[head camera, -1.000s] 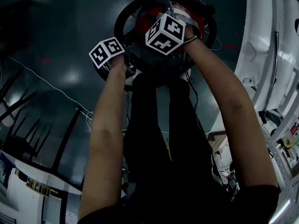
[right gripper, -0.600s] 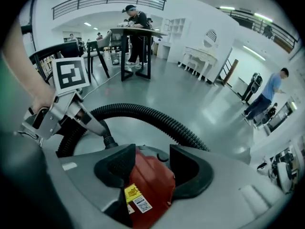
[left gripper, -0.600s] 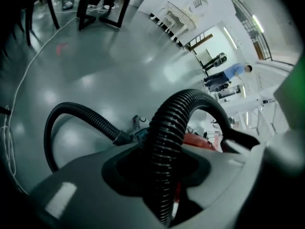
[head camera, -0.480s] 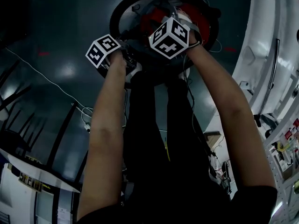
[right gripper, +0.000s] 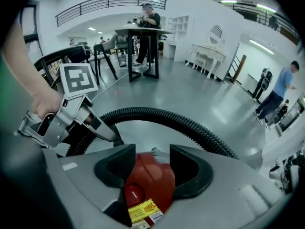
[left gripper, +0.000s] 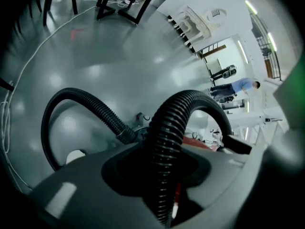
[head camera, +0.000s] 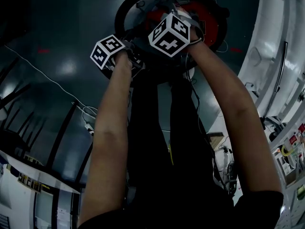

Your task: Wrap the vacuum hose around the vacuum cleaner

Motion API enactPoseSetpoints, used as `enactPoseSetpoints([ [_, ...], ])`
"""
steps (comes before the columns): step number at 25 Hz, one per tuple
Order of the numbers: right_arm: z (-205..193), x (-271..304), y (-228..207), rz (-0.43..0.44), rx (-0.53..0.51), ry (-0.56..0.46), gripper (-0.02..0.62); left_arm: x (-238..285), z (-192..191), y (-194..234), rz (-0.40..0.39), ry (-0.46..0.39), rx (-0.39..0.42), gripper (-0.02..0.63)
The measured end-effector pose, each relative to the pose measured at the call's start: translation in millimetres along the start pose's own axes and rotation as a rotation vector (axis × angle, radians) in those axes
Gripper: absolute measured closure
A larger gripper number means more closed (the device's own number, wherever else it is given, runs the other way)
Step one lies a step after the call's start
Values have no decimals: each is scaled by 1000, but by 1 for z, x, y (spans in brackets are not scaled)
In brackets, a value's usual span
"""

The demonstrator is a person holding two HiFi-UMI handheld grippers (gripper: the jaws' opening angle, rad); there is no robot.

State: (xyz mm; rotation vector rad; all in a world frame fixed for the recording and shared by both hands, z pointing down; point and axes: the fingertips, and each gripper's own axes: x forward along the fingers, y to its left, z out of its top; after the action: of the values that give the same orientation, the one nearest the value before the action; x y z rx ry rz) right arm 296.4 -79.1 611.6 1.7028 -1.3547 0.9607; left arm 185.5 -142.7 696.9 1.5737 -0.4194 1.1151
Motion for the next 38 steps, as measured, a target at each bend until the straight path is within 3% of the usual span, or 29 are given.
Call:
enactPoseSetpoints([
  [6, 4, 11, 55, 167, -34, -30, 368, 1, -5, 5, -21, 57, 41, 443],
  [12, 5, 14, 71, 233, -5, -35, 380, -1, 0, 2, -63, 104, 97, 443],
  [18, 5, 6, 118, 425, 32, -77, 377, 2, 4, 0, -74, 126, 151, 445],
  [24, -8, 2, 165, 585, 40, -39, 361, 0, 8, -9, -103, 131, 176, 445],
  [30, -22, -5, 182, 666, 101, -23, 338, -4, 6, -16, -132, 163, 179, 446],
  [33, -36, -10, 195, 732, 83, 21, 292, -6, 10, -17, -136, 161, 178, 446],
  [38, -57, -8, 204, 701, 60, 72, 325, -10, 8, -25, -164, 180, 168, 446],
])
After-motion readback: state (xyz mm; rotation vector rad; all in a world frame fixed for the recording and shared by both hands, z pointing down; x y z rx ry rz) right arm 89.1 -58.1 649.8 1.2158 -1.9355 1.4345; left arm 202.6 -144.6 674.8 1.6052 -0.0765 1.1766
